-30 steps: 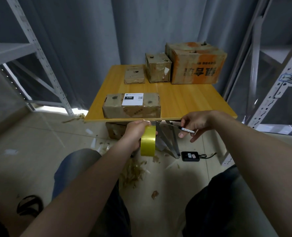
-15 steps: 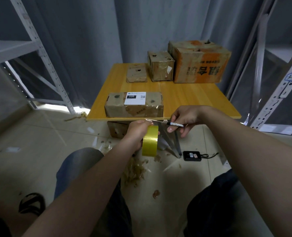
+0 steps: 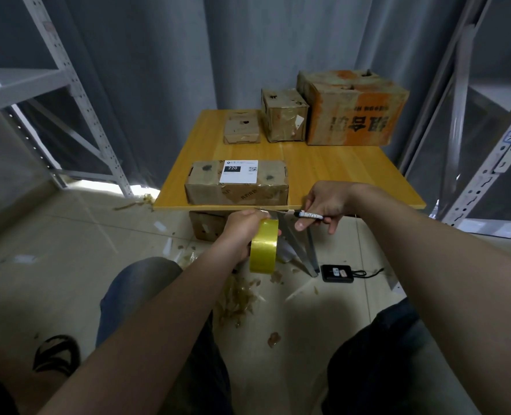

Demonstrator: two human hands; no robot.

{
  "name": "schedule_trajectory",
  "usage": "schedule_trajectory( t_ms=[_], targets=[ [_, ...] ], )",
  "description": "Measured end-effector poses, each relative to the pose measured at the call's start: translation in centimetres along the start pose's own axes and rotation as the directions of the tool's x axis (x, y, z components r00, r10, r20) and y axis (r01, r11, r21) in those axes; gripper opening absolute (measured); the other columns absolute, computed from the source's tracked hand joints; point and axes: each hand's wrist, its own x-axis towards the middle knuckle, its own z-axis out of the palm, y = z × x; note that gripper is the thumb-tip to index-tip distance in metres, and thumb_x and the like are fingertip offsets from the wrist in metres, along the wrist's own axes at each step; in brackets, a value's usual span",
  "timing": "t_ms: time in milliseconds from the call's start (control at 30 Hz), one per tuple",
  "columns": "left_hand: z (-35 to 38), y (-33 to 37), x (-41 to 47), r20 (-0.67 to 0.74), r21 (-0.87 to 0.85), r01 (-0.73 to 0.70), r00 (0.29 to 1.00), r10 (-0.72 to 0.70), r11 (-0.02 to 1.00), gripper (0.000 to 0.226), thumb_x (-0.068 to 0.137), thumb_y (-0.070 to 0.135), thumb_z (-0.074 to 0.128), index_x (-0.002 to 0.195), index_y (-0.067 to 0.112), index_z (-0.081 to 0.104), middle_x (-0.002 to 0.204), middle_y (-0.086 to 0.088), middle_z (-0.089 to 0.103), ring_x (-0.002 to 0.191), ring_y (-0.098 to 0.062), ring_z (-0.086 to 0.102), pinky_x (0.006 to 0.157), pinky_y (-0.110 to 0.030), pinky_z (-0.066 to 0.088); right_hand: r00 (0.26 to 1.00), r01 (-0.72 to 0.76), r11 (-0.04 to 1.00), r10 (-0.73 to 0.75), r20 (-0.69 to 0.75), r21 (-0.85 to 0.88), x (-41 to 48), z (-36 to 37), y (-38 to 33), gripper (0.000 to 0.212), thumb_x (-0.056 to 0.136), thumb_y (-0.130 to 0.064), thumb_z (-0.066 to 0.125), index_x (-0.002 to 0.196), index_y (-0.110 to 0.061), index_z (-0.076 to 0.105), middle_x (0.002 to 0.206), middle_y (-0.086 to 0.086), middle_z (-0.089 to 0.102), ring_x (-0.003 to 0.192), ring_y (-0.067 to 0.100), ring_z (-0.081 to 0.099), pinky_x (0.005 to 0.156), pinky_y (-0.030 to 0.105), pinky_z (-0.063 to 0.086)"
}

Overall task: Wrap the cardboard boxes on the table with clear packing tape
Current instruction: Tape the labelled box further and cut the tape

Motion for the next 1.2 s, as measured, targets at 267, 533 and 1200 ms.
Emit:
schedule_trajectory(
  t_ms=[267, 533, 1200],
  targets=[
    [0.0, -0.4, 0.6, -0.007, -0.018, 0.013, 1.000, -0.013, 1.000, 0.024, 0.096, 0.016, 0.070, 0.120, 0.012, 0.070, 0.093, -0.017, 0.076, 0.043, -0.015, 0.068, 0.038, -0.021, 0.048, 1.000, -0.016, 1.000, 0.016, -0.016, -0.014, 0.5, 0.3, 0.4, 0.037, 0.073, -0.026, 0.094, 0.087, -0.001, 0.071, 0.062, 0.010, 0.059, 0.048, 0.015, 0.052, 0.055, 0.032, 0.060],
    [0.5, -2.3, 1.9, 0.015, 0.096, 0.098, 0.995, -0.100, 0.991, 0.019, 0.097, 0.021, 0.068, 0.115, 0.015, 0.071, 0.104, -0.017, 0.077, 0.084, -0.028, 0.077, 0.058, -0.032, 0.056, 0.994, -0.113, 0.976, 0.110, -0.027, -0.187, 1.7, 1.0, 1.0, 0.061, 0.062, -0.028, 0.101, 0.102, 0.005, 0.069, 0.087, 0.027, 0.072, 0.074, 0.039, 0.073, 0.075, 0.055, 0.064],
    [1.7, -2.2, 2.8, 0.191, 0.503, 0.079, 0.961, -0.200, 0.861, 0.033, 0.097, 0.029, 0.065, 0.121, 0.007, 0.065, 0.075, -0.008, 0.071, 0.044, -0.015, 0.063, 0.048, -0.026, 0.051, 0.749, 0.246, 0.818, 0.180, -0.638, 0.519, -0.4, -1.1, 1.5, 0.053, 0.072, -0.029, 0.095, 0.099, -0.011, 0.053, 0.074, 0.010, 0.073, 0.048, 0.026, 0.062, 0.055, 0.046, 0.063]
  ],
)
